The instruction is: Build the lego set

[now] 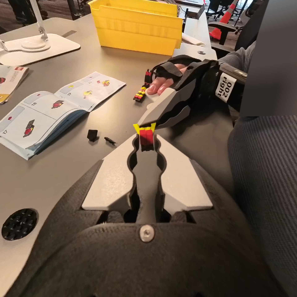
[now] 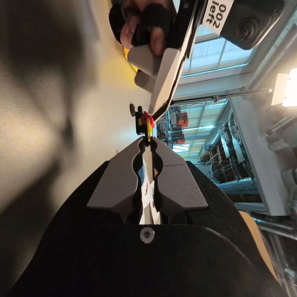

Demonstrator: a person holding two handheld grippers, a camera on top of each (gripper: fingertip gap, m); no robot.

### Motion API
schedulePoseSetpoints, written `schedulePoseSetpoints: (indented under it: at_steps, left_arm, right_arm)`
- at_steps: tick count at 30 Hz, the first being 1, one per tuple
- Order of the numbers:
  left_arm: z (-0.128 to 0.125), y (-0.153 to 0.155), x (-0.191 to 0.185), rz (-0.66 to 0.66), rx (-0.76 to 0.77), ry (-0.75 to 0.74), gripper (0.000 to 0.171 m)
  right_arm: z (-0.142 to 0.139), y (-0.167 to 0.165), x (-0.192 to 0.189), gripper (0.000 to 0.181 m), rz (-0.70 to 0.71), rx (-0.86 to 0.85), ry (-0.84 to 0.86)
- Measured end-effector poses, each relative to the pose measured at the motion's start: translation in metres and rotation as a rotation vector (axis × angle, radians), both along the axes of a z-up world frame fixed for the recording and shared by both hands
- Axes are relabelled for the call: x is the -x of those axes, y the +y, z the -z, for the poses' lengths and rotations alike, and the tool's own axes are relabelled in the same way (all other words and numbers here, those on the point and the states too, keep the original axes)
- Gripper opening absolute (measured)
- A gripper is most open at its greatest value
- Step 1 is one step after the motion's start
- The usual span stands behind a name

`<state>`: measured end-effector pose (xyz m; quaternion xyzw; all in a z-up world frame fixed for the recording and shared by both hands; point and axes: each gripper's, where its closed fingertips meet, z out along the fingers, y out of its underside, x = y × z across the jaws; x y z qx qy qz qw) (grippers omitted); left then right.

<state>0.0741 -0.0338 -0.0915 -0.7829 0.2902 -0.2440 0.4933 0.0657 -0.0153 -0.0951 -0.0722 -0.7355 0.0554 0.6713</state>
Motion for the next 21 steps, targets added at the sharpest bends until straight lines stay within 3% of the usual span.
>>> schedulePoseSetpoints:
  at_steps: [3, 6, 8, 10, 12, 15, 21]
  left_arm:
    - [0.0, -0.003, -0.003, 0.029, 0.001, 0.0, 0.025]
    - [-0.008, -0.009, -0.006, 0.064, -0.075, 0.027, 0.046]
    - [-0.005, -0.008, 0.002, 0.049, -0.182, 0.179, 0.06]
    - [0.003, -0.001, 0.015, -0.008, -0.342, 0.443, 0.068]
    - [0.007, 0.001, 0.019, -0.025, -0.519, 0.686, 0.066]
    - [0.016, 0.001, 0.011, 0.006, -0.688, 0.912, 0.06]
    - [0.021, 0.002, 0.003, 0.033, -0.814, 1.066, 0.043]
  right_arm:
    - [-0.001, 0.0, 0.0, 0.003, -0.002, -0.001, 0.007]
    - [-0.002, 0.0, -0.001, 0.003, -0.003, 0.004, 0.008]
    - [-0.003, 0.0, -0.001, 0.003, -0.004, 0.012, 0.009]
    - [-0.002, 0.0, -0.001, 0.003, -0.007, 0.02, 0.006]
    - [-0.001, -0.002, -0.001, 0.003, -0.018, 0.029, -0.002]
    - [0.001, -0.007, -0.002, 0.003, -0.039, 0.05, -0.019]
    - [0.003, -0.014, -0.003, 0.002, -0.07, 0.077, -0.043]
